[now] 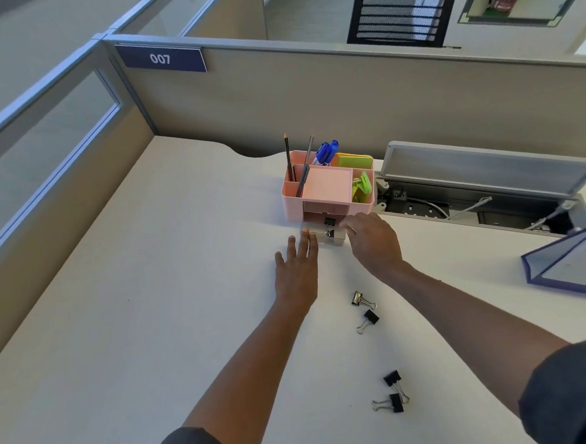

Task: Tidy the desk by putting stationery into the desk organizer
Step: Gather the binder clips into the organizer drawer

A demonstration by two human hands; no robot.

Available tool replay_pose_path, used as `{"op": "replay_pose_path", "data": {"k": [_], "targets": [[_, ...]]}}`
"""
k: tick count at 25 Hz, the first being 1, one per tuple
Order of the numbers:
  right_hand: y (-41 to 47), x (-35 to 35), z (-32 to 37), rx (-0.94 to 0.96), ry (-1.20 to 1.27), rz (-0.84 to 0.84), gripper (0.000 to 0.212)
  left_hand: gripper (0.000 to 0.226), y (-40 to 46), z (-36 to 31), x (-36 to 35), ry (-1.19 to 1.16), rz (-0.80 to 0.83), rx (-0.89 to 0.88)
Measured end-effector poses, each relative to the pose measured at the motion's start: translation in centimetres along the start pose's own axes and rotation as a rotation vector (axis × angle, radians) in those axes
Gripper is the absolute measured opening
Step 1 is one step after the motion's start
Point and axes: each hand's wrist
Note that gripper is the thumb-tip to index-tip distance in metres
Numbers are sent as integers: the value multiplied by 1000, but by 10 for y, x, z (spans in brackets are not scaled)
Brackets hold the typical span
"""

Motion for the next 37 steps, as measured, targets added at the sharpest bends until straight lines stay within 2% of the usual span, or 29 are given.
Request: {"op": "replay_pose_path", "data": {"k": [4, 7, 12, 17, 22, 26, 31, 37], "targets": [[-42, 19, -18, -26, 69, -34, 20, 106, -7, 5, -4, -45, -14, 6], [-82, 33, -34, -96, 87, -14, 22, 101, -28, 9, -8, -166, -66, -9], [-148, 46, -56, -202, 164, 13, 25, 68, -78, 0, -30, -317, -197, 51], [-196, 51, -70, -242, 226, 66, 27, 41, -116, -23, -43, -593, -129, 235], [-241, 48, -69, -274, 245, 143, 30, 17, -150, -46, -48, -671, -81, 254], [-268, 48, -65, -276, 256, 163, 28, 14, -179, -68, -48, -669, -35, 211], [-295, 45, -56, -261, 260, 200, 29, 24, -209, -95, -49, -649, -59, 94], [-318, 48, -54, -264, 297, 188, 30, 25, -222, -121, -40, -525, -120, 123]]}}
Point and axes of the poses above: each hand's wrist, its own y-axis towards the middle knuckle, its own x-axis out of the back of the hand, z = x × y, and after that the axes turned 13 degrees about y, right-handed
